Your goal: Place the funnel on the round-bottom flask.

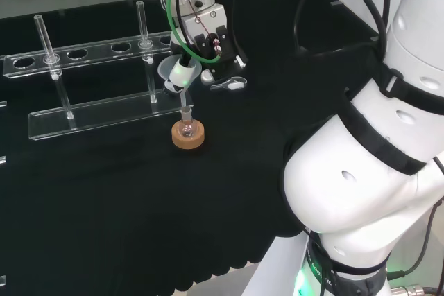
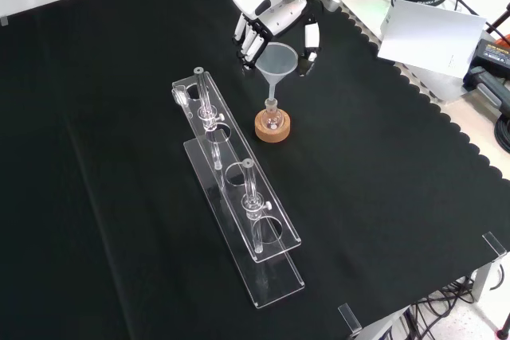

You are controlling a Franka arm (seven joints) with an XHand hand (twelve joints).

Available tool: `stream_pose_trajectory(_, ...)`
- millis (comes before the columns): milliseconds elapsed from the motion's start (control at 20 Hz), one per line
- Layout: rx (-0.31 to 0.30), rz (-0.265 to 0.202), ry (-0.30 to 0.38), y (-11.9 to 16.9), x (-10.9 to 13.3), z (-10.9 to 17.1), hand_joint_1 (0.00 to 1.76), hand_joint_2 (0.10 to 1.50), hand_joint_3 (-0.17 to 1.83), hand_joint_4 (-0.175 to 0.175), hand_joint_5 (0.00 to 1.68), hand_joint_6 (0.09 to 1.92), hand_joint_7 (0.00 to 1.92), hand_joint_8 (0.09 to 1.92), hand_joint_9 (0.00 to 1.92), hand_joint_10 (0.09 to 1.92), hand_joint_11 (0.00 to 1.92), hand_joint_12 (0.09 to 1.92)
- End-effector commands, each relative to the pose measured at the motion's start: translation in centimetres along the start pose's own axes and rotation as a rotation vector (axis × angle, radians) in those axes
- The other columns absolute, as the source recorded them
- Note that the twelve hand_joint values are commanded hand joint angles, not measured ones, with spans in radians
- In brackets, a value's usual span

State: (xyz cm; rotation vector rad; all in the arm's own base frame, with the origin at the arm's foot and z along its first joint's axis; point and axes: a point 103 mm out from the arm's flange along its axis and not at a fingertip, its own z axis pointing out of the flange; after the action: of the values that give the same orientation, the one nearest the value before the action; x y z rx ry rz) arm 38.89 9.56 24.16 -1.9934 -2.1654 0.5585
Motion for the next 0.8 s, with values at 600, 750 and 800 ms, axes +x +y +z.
stream_pose_trajectory(600, 0.014, -0.002, 0.007, 0.2, 0.0, 1.1, 0.71, 0.82, 0.55, 0.008, 0.72, 0.71, 0.69, 0.68, 1.06, 0.35, 0.72, 1.18)
stream_pose_trajectory(750, 0.018, -0.006, 0.005, 0.5, -0.4, 1.7, 0.71, 0.82, 0.55, 0.007, 0.72, 0.71, 0.69, 0.68, 1.06, 0.35, 0.72, 1.18)
stream_pose_trajectory(800, 0.019, -0.006, 0.003, 0.6, -0.4, 1.9, 0.71, 0.82, 0.55, 0.007, 0.72, 0.71, 0.69, 0.68, 1.06, 0.35, 0.72, 1.18)
